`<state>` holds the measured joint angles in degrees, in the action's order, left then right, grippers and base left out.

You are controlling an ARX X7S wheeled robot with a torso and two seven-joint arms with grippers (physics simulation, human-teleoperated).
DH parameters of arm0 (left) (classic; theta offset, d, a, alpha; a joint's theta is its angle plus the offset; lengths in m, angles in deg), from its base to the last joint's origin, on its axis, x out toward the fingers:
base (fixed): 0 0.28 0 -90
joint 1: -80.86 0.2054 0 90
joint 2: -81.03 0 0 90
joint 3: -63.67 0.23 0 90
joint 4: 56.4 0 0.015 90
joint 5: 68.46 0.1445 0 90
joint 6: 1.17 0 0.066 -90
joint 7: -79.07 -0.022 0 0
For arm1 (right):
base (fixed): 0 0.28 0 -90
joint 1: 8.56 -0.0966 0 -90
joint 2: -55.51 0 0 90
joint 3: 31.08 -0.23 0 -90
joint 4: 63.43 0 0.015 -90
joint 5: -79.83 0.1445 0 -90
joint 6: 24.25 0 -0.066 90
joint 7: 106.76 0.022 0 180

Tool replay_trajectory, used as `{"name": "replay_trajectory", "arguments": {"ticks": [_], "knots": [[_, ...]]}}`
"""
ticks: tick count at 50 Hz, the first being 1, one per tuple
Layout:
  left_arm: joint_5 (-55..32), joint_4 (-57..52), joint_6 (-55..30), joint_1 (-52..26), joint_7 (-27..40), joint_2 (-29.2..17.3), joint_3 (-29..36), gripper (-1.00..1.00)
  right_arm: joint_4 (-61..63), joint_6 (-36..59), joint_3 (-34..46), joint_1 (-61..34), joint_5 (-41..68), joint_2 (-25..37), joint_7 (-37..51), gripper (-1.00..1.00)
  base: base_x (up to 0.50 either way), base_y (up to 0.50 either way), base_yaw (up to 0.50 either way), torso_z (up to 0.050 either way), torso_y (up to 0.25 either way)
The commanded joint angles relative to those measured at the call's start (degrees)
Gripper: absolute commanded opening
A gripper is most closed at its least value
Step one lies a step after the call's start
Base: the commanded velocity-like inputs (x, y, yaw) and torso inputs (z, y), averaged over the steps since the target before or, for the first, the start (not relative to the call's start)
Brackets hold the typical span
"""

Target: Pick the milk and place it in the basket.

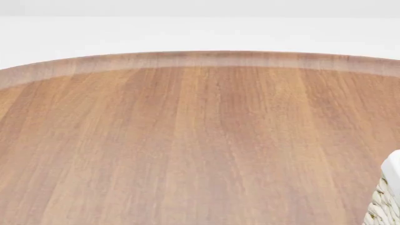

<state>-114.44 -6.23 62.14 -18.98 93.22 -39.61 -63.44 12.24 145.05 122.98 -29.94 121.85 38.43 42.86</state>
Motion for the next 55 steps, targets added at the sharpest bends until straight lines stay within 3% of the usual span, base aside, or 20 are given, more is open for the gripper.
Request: {"name": "replay_trajectory", "arguments": {"ticks": [1, 18, 31, 47, 55], "knots": [[1.63, 0.66, 1.01, -0.04, -0.51, 1.12, -1.49, 1.0, -0.49, -1.99, -3.09, -0.77, -0.71, -1.68, 0.32, -1.0, 0.0, 0.0, 0.0, 0.0, 0.0], [4.03, 0.25, 1.74, 0.73, -1.28, 0.38, -0.18, 1.0, -0.64, -2.71, -4.11, 1.32, 1.01, -1.93, 1.44, -1.0, 0.0, 0.0, 0.0, 0.001, -0.01], [4.01, 0.33, 1.9, 0.71, -1.35, 0.25, 0.02, 1.0, -0.28, -2.36, -4.3, 1.92, 1.49, -1.65, 1.72, -1.0, 0.0, 0.0, 0.0, 0.0, -0.247], [5.5, 0.26, 2.94, 1.02, -1.43, 0.36, 0.54, 1.0, 2.22, 1.63, -6.01, 5.65, 7.92, 0.42, 3.83, -1.0, 0.0, 0.0, 0.0, 0.0, -0.004], [4.93, 0.41, 2.7, 0.79, -0.91, 0.44, 0.37, 1.0, 3.27, 1.95, -6.06, 6.76, 8.98, 1.71, 4.68, -1.0, 0.0, 0.0, 0.0, 0.0, -0.215]]}}
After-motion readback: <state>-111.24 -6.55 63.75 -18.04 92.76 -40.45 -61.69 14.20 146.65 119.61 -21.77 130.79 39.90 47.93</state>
